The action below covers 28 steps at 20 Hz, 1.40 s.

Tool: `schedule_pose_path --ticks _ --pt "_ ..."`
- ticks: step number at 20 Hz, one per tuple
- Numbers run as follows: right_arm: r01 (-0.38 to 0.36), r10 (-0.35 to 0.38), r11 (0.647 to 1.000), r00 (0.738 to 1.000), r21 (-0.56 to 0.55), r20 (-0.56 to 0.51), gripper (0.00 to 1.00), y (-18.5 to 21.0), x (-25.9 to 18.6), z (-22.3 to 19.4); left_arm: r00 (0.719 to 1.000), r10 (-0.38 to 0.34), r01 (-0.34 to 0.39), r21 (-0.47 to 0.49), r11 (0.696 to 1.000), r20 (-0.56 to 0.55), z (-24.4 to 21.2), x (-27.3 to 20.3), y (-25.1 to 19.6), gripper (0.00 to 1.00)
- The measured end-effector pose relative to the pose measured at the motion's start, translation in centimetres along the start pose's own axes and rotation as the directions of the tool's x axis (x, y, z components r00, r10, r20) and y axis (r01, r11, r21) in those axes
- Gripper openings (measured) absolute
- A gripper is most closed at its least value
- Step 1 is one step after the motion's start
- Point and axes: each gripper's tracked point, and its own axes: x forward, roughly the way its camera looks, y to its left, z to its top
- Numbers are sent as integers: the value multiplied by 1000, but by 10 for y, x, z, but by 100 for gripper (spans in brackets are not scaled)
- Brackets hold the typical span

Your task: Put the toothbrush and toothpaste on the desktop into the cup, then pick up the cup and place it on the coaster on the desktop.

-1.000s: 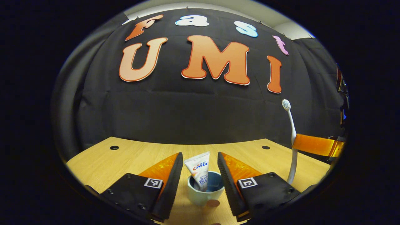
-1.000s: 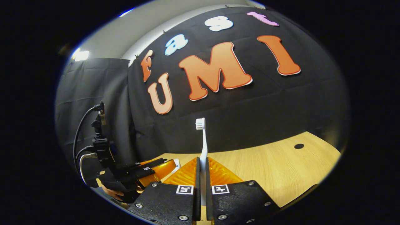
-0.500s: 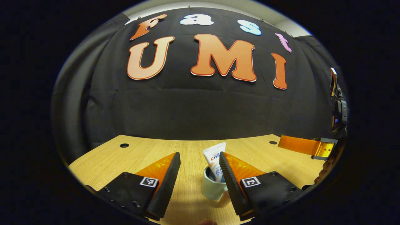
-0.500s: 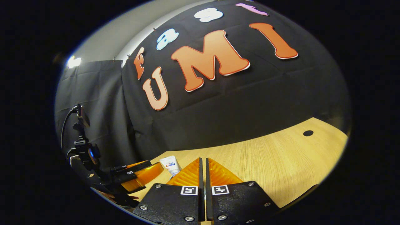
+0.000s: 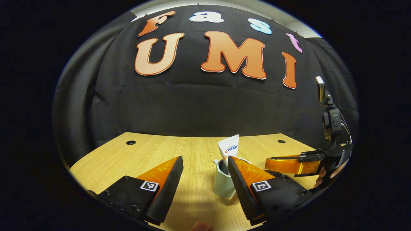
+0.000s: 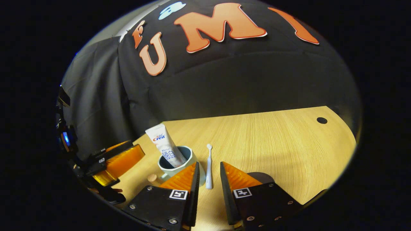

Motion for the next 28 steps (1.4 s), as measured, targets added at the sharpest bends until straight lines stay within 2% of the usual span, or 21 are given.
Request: schedule_pose_path --ticks 3,8,11,15,17,18,20,23,25,28 --pt "13 -20 996 996 -86 -83 44 1 11 -16 1000 7 -7 -2 1000 8 3 -6 5 90" --pt "5 -42 985 975 -171 -217 44 7 28 -58 1000 31 -31 -12 999 1 -13 -24 28 90" --pt "17 -68 981 963 -193 -259 44 3 35 -70 999 47 -47 -11 999 -8 -14 -21 33 90" --pt "32 -85 979 961 -200 -263 36 0 43 -73 998 56 -56 -20 998 -19 -19 -23 34 90" --pt "33 -91 977 958 -212 -273 24 3 41 -75 998 53 -54 -25 998 -24 -21 -25 33 90" --pt "32 -98 972 954 -232 -282 13 2 39 -77 998 50 -51 -28 998 -26 -20 -25 32 90" --pt "23 -115 960 941 -279 -318 11 1 24 -84 999 45 -46 -32 998 -30 -20 -25 30 90" --pt "14 -135 945 926 -326 -353 11 2 -4 -96 999 34 -35 -37 999 -29 -21 -25 25 90" --pt "14 -127 954 924 -300 -361 11 3 -14 -95 999 28 -29 -41 999 -22 -20 -25 25 90" --pt "32 -140 948 935 -315 -327 20 1 -11 -82 1000 15 -16 -51 999 -23 -19 -27 21 90"
